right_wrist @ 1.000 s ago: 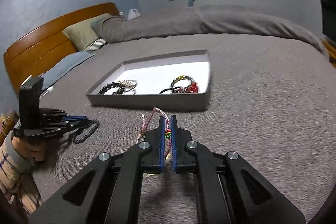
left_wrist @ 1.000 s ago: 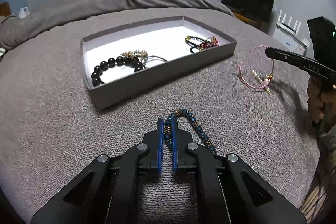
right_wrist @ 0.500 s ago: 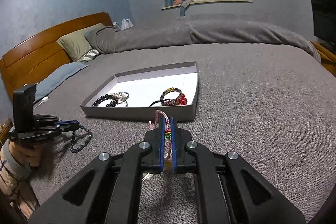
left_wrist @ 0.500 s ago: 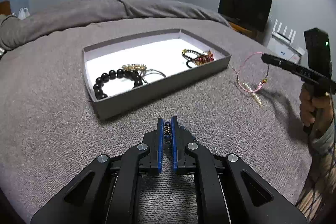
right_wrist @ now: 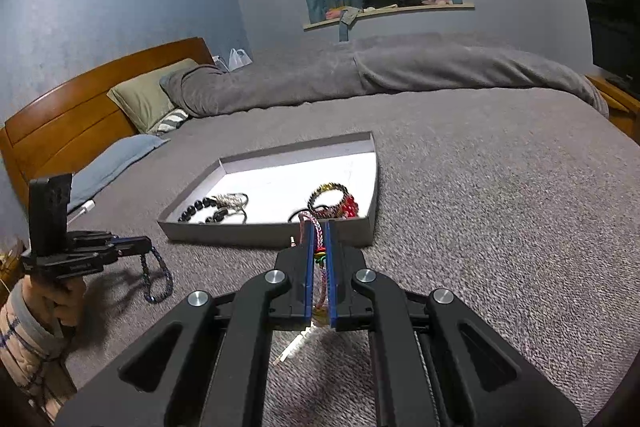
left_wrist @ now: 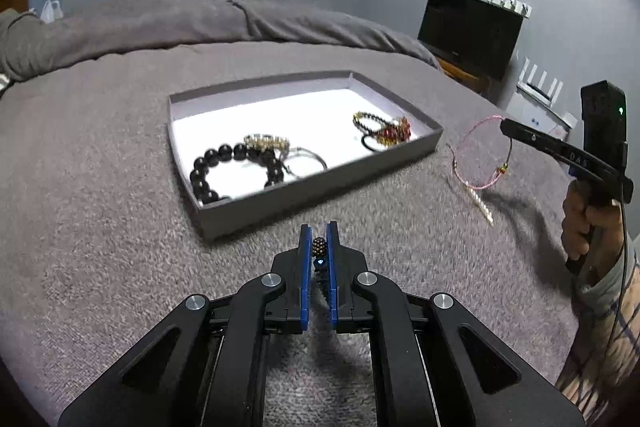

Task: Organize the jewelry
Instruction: 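Lift and carry both bracelets over the tray with both tools, then lower both bracelets into the tray and open both tools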

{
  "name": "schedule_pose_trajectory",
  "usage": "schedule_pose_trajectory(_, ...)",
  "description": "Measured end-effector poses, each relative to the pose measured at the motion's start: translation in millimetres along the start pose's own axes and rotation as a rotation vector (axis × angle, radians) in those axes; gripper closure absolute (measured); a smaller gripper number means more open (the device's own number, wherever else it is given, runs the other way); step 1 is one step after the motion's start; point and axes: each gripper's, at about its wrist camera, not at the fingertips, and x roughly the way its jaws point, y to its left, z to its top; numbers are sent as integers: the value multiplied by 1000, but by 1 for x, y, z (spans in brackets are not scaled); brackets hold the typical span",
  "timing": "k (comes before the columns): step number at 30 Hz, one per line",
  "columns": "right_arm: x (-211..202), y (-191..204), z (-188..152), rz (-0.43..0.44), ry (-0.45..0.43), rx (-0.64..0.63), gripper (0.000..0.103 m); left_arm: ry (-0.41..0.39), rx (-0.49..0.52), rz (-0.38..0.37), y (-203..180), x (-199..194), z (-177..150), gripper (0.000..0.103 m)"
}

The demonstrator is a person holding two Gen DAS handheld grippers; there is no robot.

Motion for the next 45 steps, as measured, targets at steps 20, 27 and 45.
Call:
schedule_pose_trajectory(20,27,17,29,15,-56,30,98,-193,-28,-9,2,-23,55,95)
schedule_pose_trajectory(27,53,21,47,29,-73,46,98,-242,-70,20,6,-6,71,95)
schedule_pose_trajectory(45,127,22,38,-59,96,42,98,-103,-43,113,19,58,61,95)
